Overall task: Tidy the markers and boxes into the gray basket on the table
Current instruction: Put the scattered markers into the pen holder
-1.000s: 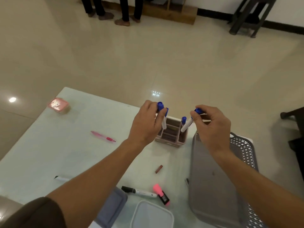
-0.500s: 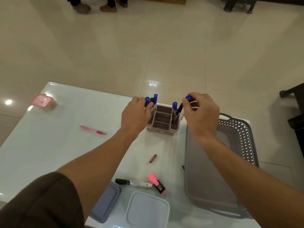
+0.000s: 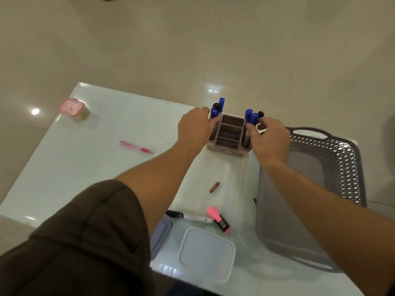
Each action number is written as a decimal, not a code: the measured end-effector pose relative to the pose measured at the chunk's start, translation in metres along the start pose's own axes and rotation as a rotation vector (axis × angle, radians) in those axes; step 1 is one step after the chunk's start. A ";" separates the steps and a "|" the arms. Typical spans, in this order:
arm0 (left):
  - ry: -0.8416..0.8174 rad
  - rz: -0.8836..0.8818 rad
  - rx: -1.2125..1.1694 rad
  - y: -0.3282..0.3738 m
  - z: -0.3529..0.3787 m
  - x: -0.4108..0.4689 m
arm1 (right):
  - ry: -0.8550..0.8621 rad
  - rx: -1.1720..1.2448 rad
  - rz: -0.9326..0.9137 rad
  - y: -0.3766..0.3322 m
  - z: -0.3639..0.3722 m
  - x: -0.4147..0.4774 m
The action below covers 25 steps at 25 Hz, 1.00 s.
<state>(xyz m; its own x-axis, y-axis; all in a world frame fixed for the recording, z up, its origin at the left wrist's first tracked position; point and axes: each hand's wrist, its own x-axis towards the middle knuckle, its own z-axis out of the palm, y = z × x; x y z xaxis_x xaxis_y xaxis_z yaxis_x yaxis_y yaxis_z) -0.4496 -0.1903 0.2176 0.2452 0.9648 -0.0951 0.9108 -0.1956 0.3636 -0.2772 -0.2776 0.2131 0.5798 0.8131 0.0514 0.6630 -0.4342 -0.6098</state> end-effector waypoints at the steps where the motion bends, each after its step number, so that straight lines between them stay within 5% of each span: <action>1: 0.012 -0.013 -0.033 -0.003 -0.005 0.001 | 0.032 0.023 0.038 -0.003 -0.002 -0.004; 5: 0.044 -0.056 0.009 -0.065 -0.033 -0.021 | 0.007 0.073 -0.216 -0.015 -0.007 -0.047; 7: 0.010 -0.264 0.145 -0.126 -0.049 -0.051 | -0.295 0.029 -0.432 -0.027 0.002 -0.082; 10: -0.111 -0.798 0.200 -0.217 -0.069 -0.116 | -0.832 -0.265 -0.604 -0.049 0.034 -0.124; 14: -0.372 -1.115 -0.083 -0.264 -0.059 -0.193 | -1.084 -0.538 -0.637 -0.069 0.076 -0.146; 17: -0.353 -0.969 0.019 -0.252 -0.029 -0.197 | -1.131 -0.649 -0.676 -0.072 0.091 -0.148; 21: -0.235 -0.442 0.246 -0.221 -0.013 -0.181 | -1.126 -0.658 -0.799 -0.074 0.098 -0.149; 25: -0.412 -0.170 0.179 -0.221 -0.008 -0.168 | -1.075 -0.599 -0.786 -0.069 0.098 -0.141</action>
<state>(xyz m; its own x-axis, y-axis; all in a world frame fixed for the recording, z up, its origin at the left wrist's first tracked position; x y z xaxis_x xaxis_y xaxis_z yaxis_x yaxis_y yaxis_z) -0.6948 -0.3074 0.1602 0.1659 0.8429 -0.5118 0.9835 -0.1032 0.1489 -0.4515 -0.3242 0.1707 -0.4652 0.6867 -0.5586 0.8850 0.3745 -0.2766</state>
